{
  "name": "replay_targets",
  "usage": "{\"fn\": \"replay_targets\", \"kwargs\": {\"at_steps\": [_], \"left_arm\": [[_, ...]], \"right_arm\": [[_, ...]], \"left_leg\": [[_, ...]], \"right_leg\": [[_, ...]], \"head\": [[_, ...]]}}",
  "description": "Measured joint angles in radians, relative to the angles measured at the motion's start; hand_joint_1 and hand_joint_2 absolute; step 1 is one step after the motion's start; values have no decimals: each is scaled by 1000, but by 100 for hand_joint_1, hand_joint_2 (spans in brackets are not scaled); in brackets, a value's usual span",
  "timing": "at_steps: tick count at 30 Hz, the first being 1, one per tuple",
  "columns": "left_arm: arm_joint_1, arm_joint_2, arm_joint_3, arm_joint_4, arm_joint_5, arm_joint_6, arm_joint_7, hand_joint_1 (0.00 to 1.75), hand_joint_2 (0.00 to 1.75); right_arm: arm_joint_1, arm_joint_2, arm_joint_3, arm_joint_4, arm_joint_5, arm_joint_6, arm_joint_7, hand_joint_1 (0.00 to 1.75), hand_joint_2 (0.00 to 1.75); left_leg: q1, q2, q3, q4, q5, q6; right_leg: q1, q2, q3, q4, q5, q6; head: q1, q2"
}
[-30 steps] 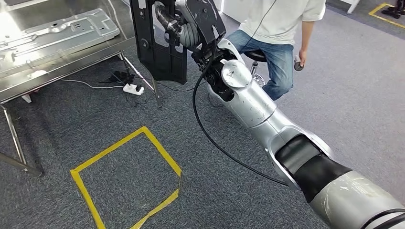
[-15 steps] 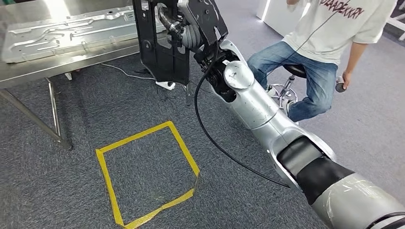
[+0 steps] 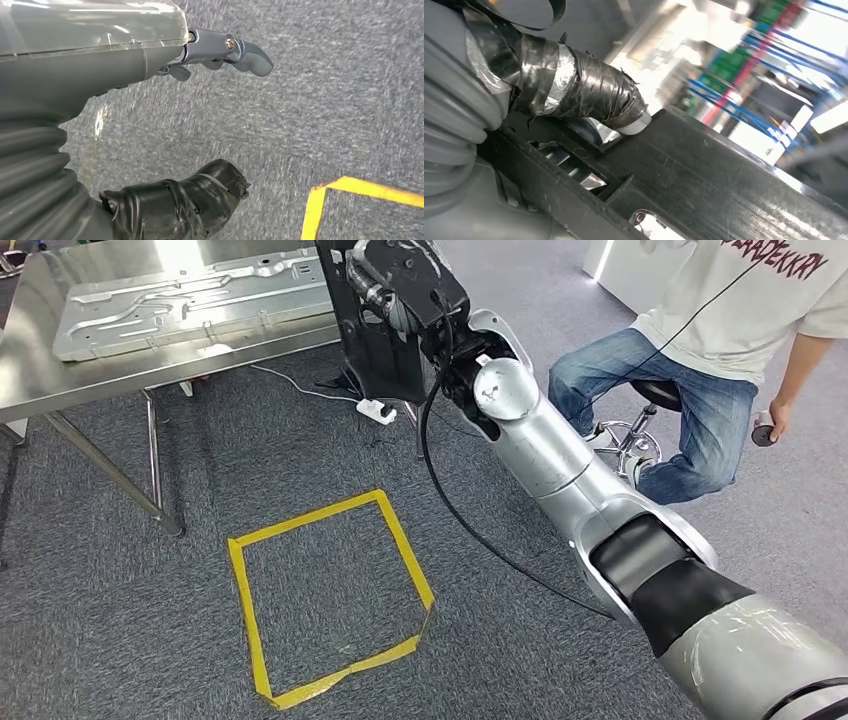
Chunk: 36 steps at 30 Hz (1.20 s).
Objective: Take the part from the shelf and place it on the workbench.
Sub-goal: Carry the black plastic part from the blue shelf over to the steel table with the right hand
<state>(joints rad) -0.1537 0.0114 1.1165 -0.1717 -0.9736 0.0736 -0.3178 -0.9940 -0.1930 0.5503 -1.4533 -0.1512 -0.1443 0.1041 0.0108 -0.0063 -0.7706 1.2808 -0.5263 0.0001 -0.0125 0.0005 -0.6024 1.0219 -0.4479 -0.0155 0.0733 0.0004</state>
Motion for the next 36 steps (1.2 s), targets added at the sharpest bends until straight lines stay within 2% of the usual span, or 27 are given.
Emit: {"fn": "replay_targets", "kwargs": {"at_steps": [2, 3, 5, 7, 9, 10, 12, 13, 14, 15, 17, 19, 22, 24, 25, 27, 28, 29, 30, 31, 33, 34, 36], "left_arm": [[-1, 6, 0, 0, 6, -8, 0, 0, 175], [-3, 9, 0, 0, 7, -10, 0, 0, 175], [-6, 15, 2, 0, 10, -12, 0, 0, 175], [-6, 18, 4, 0, 13, -18, 0, 0, 175], [-4, 19, 5, 0, 16, -26, -3, 0, 175], [-5, 20, 5, 0, 17, -31, -5, 0, 175], [-6, 21, 6, 0, 18, -41, -9, 0, 175], [-6, 21, 7, 0, 18, -46, -13, 0, 175], [-6, 22, 8, 0, 18, -50, -16, 0, 175], [-5, 23, 9, 0, 18, -53, -20, 0, 175], [-6, 24, 10, 0, 14, -59, -28, 0, 175], [-6, 27, 10, 0, 8, -63, -35, 0, 175], [-5, 32, 10, 0, 7, -73, -46, 0, 175], [-5, 35, 10, 0, 12, -78, -52, 0, 175], [-5, 37, 10, 0, 14, -79, -54, 0, 175], [-5, 38, 11, 0, 17, -80, -56, 0, 175], [-5, 39, 11, 0, 17, -80, -56, 0, 175], [-5, 39, 11, 0, 18, -80, -56, 0, 175], [-5, 39, 12, 0, 18, -80, -56, 0, 175], [-5, 40, 12, 0, 18, -80, -56, 0, 175], [-5, 43, 12, 0, 18, -80, -56, 0, 175], [-5, 44, 12, 0, 19, -80, -57, 0, 175], [-6, 47, 12, 0, 19, -80, -57, 0, 175]], "right_arm": [[-10, -9, 10, 10, 69, 17, 33, 175, 175], [-19, -15, 16, 15, 113, 20, 50, 175, 175], [-43, -31, 30, 28, 213, 19, 84, 175, 175], [-57, -44, 39, 37, 307, 23, 115, 175, 175], [-61, -56, 46, 45, 380, 47, 139, 175, 175], [-64, -63, 50, 49, 413, 68, 150, 175, 175], [-69, -76, 62, 58, 478, 114, 170, 175, 175], [-69, -82, 68, 63, 509, 136, 179, 175, 175], [-69, -86, 75, 68, 537, 156, 187, 175, 175], [-69, -90, 81, 72, 565, 175, 194, 175, 175], [-70, -98, 88, 78, 618, 203, 202, 175, 175], [-75, -104, 94, 80, 658, 219, 204, 175, 175], [-80, -111, 106, 83, 676, 242, 204, 175, 175], [-81, -113, 112, 84, 664, 261, 202, 175, 175], [-81, -113, 114, 84, 658, 268, 201, 175, 175], [-82, -114, 119, 84, 647, 276, 199, 175, 175], [-81, -114, 122, 84, 644, 278, 199, 175, 175], [-81, -114, 125, 84, 642, 280, 199, 175, 175], [-80, -114, 129, 84, 641, 280, 199, 175, 175], [-81, -114, 133, 85, 640, 280, 199, 175, 175], [-83, -114, 139, 85, 640, 280, 199, 175, 175], [-85, -115, 141, 85, 640, 280, 199, 175, 175], [-86, -116, 145, 86, 640, 280, 198, 175, 175]], "left_leg": [[-3, 3, 64, -122, 57, 12], [-7, 6, 98, -185, 75, 19], [-14, 9, 130, -249, 84, 28], [-11, 4, 136, -259, 85, 31], [-5, 0, 143, -269, 89, 36], [-1, -1, 146, -272, 91, 39], [-2, -3, 147, -272, 90, 44], [-2, -4, 147, -271, 89, 45], [-1, -5, 148, -269, 88, 45], [-1, -7, 148, -266, 85, 44], [1, -11, 148, -257, 78, 38], [-1, -15, 143, -247, 71, 29], [-4, -18, 139, -246, 71, 17], [-2, -13, 131, -229, 56, 8], [-1, -9, 116, -194, 34, 3], [0, -2, 61, -75, -23, -4], [0, -1, 31, -14, -43, -5], [0, -1, 12, 20, -46, -4], [0, -1, 11, 17, -30, -1], [-1, -1, 26, -21, 0, 4], [-6, 1, 92, -157, 63, 18], [-10, 1, 117, -209, 78, 24], [-17, 1, 136, -247, 78, 29]], "right_leg": [[3, -5, 0, 3, -3, 1], [7, -7, -1, 5, -5, 4], [10, -13, -5, 5, -6, 11], [12, -18, -5, 4, -9, 20], [12, -15, -14, 30, -30, 31], [11, -11, -34, 73, -54, 36], [8, -5, -96, 201, -111, 43], [6, -4, -126, 256, -126, 46], [3, -4, -141, 279, -122, 48], [0, -4, -140, 265, -100, 49], [-6, -3, -91, 144, -30, 51], [-7, 0, -45, 44, 5, 49], [-4, 3, -36, 23, 6, 34], [-5, 0, -33, 18, 9, 22], [-7, -1, -31, 16, 10, 16], [-5, -2, -29, 15, 10, 9], [-4, -2, -29, 15, 9, 7], [-2, -1, -28, 15, 9, 6], [0, -1, -26, 15, 8, 5], [2, -1, -23, 15, 6, 4], [6, -1, -20, 16, 3, 5], [7, -1, -20, 16, 2, 7], [7, -1, -23, 15, 3, 15]], "head": [[0, 0], [0, 0], [0, 0], [0, 0], [2, 0], [3, 0], [4, 0], [5, 0], [5, 0], [5, 0], [5, 0], [5, 0], [4, 0], [4, 0], [3, 0], [1, 0], [1, 0], [1, 0], [1, 0], [1, 0], [1, 0], [1, 0], [2, 0]]}}
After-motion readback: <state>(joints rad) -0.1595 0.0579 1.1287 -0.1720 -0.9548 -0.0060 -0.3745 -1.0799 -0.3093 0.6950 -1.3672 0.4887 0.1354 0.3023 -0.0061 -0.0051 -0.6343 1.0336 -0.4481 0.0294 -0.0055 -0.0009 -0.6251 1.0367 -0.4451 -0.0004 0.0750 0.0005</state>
